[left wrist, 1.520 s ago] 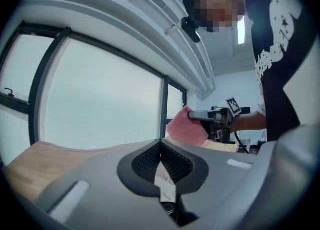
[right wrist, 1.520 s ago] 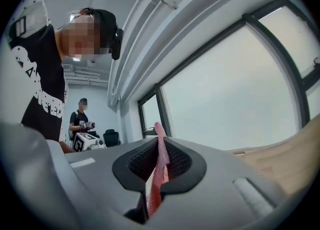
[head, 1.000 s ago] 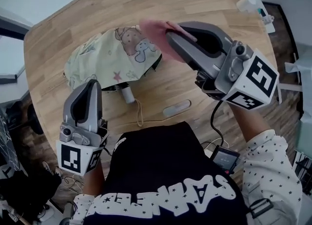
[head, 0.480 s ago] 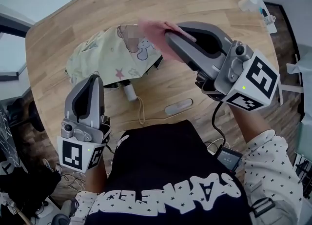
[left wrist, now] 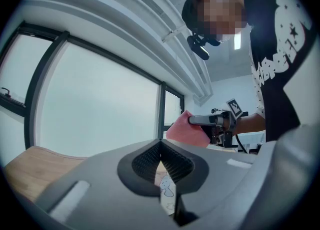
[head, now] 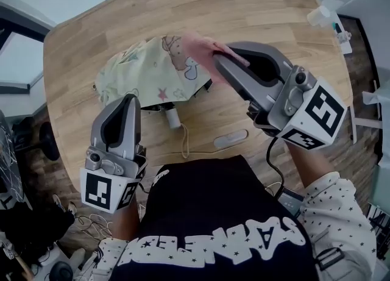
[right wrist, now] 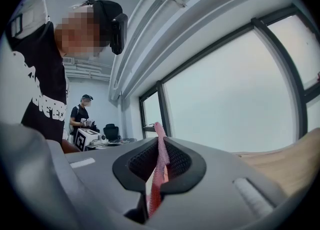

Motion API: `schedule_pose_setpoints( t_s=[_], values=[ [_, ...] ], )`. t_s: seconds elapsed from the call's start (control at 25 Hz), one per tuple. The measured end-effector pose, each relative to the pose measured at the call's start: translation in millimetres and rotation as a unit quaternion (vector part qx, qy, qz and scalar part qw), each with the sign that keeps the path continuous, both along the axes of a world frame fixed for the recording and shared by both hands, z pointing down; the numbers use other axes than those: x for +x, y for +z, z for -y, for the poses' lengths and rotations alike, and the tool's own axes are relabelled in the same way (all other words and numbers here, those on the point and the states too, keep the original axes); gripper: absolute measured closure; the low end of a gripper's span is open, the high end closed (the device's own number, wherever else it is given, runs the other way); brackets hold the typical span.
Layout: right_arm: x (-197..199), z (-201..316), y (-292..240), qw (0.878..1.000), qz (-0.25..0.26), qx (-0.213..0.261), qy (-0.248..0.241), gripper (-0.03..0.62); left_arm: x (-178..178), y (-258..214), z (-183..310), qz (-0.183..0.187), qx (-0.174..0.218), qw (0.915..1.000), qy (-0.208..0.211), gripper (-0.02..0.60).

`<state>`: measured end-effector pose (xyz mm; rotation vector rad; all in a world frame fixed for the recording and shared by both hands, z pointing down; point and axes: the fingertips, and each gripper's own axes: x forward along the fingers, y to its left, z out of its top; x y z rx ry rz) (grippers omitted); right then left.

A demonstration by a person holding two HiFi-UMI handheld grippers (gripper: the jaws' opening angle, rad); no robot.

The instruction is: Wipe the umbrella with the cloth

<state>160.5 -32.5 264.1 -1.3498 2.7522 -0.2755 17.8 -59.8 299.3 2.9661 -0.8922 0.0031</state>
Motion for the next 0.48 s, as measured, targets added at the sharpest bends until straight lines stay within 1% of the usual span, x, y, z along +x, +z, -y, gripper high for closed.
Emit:
schedule_pose_setpoints(
  t_s=[0.48],
  values=[
    [-17, -7, -6, 1.0, -0.019, -0.001, -0.004, 0.571, -14, -8, -2, -0.01, -0.001, 0.9999, -0.003, 0.58]
  ],
)
